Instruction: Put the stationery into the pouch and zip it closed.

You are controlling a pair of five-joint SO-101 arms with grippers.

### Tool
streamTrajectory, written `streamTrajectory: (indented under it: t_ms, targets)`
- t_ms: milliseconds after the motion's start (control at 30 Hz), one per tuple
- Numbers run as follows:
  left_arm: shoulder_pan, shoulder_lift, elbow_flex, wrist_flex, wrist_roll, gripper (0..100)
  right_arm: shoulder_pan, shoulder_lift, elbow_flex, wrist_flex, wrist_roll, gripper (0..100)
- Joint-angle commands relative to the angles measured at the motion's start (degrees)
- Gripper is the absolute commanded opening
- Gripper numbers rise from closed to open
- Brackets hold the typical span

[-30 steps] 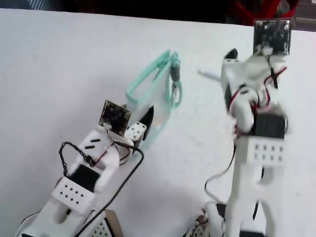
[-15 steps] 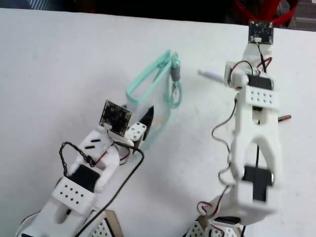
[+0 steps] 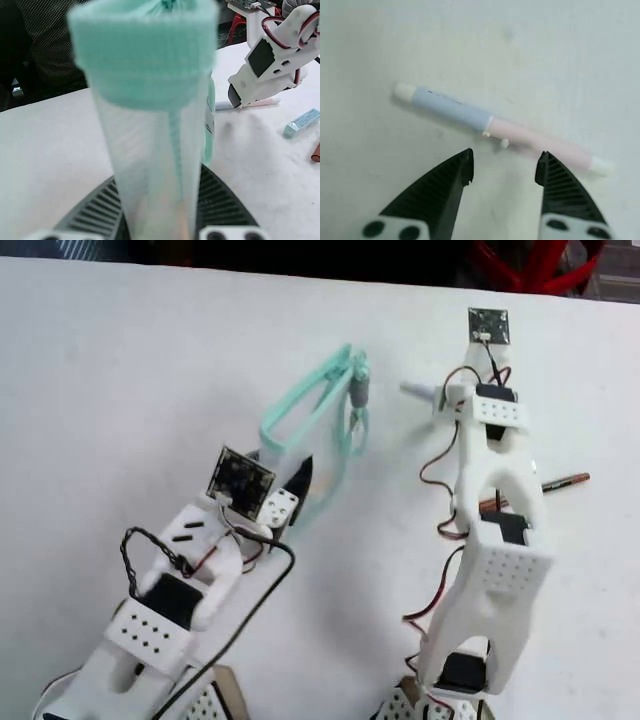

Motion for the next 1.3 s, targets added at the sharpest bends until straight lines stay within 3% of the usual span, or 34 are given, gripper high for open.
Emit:
streamTrajectory:
  t_ms: [0, 167, 367, 500, 767, 1100, 1267]
  targets:
    - [0.13, -0.31, -0.18, -1.23, -0.79, 12, -0.31, -0.84, -3.25, 0.31, 0.00, 20.4]
    - [0.13, -0.31, -0.18, -1.23, -0.79, 12, -0.13, -0.66, -3.08, -3.47, 0.62, 21.0]
    - [0.13, -0.31, -0.18, -1.23, -0.88, 12, -1.01, 3.74, -5.71, -4.53, 4.22, 28.7]
    - [0.13, -0.31, -0.18, -1.23, -0.79, 12, -1.36, 10.51, -15.74, 1.63, 8.09, 28.8]
    - [0.04, -0.31, -0.18, -1.23, -0.88, 12, -1.45, 30.11, -47.65, 20.35, 8.97, 28.3]
    - [0.04, -0.31, -0.18, -1.23, -0.88, 12, -3.12, 48.48, -81.23, 33.19, 16.53, 7.5]
    - [0.04, -0.31, -0.18, -1.23, -0.88, 12, -3.12, 49.71, -83.60, 34.07, 17.58, 3.2]
